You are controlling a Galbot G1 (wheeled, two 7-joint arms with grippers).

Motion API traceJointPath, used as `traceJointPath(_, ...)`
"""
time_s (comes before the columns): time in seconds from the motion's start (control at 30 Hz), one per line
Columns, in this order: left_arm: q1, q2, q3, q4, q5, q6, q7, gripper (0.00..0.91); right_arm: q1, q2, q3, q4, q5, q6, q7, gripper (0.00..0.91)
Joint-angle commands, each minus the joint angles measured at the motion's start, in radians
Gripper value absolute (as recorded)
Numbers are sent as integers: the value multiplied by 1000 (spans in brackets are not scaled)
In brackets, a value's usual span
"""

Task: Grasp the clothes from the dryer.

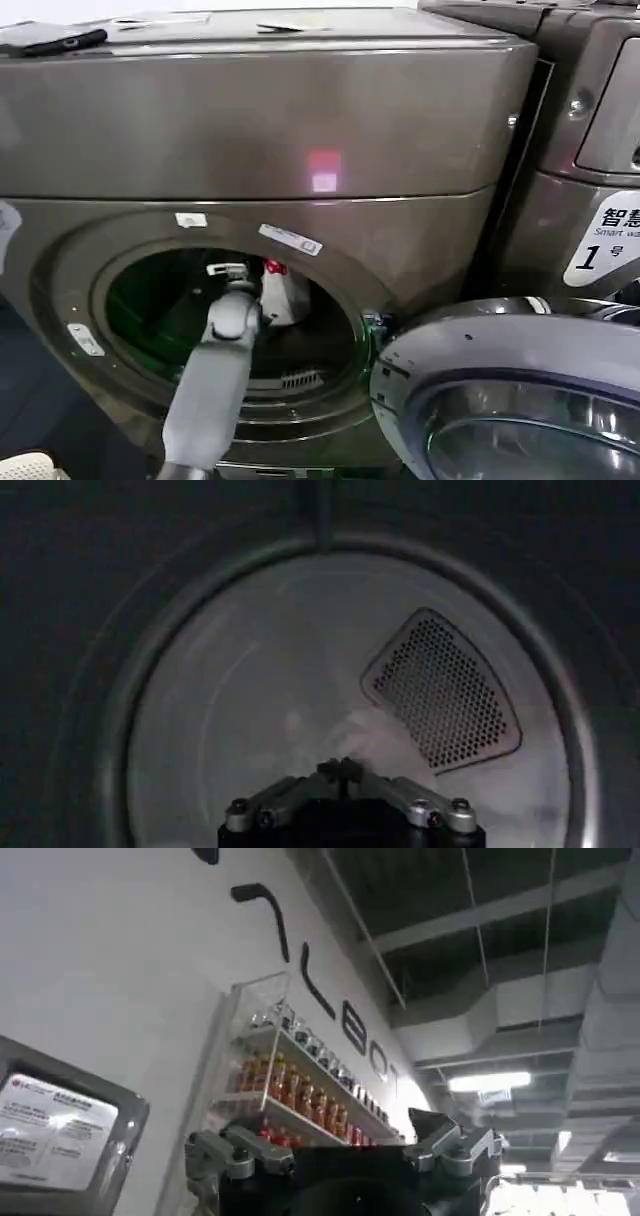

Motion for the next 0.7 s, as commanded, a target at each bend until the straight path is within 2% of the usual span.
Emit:
traceJointPath(0.03, 27, -7, -7, -38, -6, -16, -29, 0, -4, 0, 5, -3, -1, 12, -4, 907)
traceJointPath(0.7, 17, 1, -4, -19, -17, -2, -27, 0, -11, -7, 26, 7, 2, -11, -13, 907)
